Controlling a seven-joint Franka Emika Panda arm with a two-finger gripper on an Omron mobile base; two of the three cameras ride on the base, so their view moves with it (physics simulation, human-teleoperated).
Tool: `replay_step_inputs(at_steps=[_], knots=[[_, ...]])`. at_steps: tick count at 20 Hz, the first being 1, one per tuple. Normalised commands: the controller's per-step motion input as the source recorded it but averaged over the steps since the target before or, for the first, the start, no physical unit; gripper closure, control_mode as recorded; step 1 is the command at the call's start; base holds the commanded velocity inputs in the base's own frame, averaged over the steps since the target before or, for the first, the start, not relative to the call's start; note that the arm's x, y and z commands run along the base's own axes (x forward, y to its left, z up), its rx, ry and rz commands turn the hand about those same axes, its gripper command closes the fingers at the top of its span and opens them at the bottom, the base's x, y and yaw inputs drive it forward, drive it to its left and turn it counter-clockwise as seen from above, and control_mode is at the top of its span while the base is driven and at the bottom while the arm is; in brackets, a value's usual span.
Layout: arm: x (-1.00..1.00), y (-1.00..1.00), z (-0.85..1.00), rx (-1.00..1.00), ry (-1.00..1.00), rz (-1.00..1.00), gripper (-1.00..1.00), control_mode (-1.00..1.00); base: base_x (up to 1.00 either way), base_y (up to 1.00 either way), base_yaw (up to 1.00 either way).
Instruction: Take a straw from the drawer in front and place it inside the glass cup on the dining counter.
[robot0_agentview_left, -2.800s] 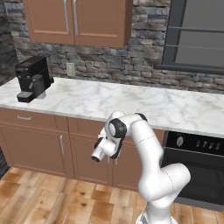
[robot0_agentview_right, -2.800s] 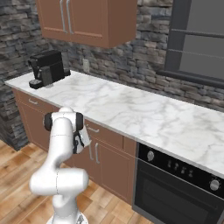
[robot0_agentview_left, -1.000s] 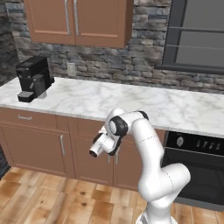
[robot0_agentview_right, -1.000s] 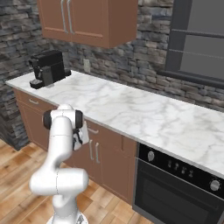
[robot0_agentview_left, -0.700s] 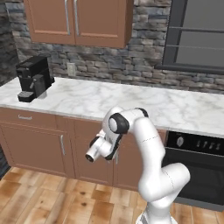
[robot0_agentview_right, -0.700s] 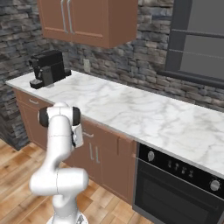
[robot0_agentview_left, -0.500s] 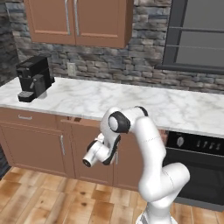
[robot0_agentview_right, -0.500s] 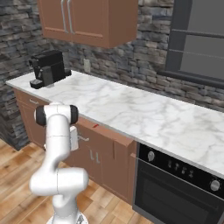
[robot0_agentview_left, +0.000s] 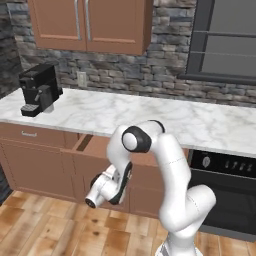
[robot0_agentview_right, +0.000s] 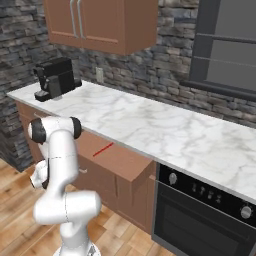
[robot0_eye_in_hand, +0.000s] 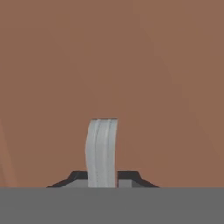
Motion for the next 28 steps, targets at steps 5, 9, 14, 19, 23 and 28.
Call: replay_step_inputs(at_steps=[5,9,14,19,23,28], knots=[[-1.0,0.23,0.0,0.06,0.0,-0.03,1.0,-1.0,0.0,0.0,0.0],[-1.0,0.22,0.0,0.05,-0.01,-0.04,1.0,-1.0,0.0,0.0,0.0],[-1.0,0.17,0.0,0.03,-0.02,-0.04,1.0,-1.0,0.0,0.0,0.0],[-0.87,0.19,0.0,0.01,-0.02,-0.05,-1.0,-1.0,0.0,0.0,0.0],[-0.43,-0.01,0.48,0.08,-0.03,-0.04,-1.0,-1.0,0.0,0.0,0.0],[-0.19,-0.17,1.0,0.31,0.0,0.0,-1.0,-1.0,0.0,0.0,0.0]])
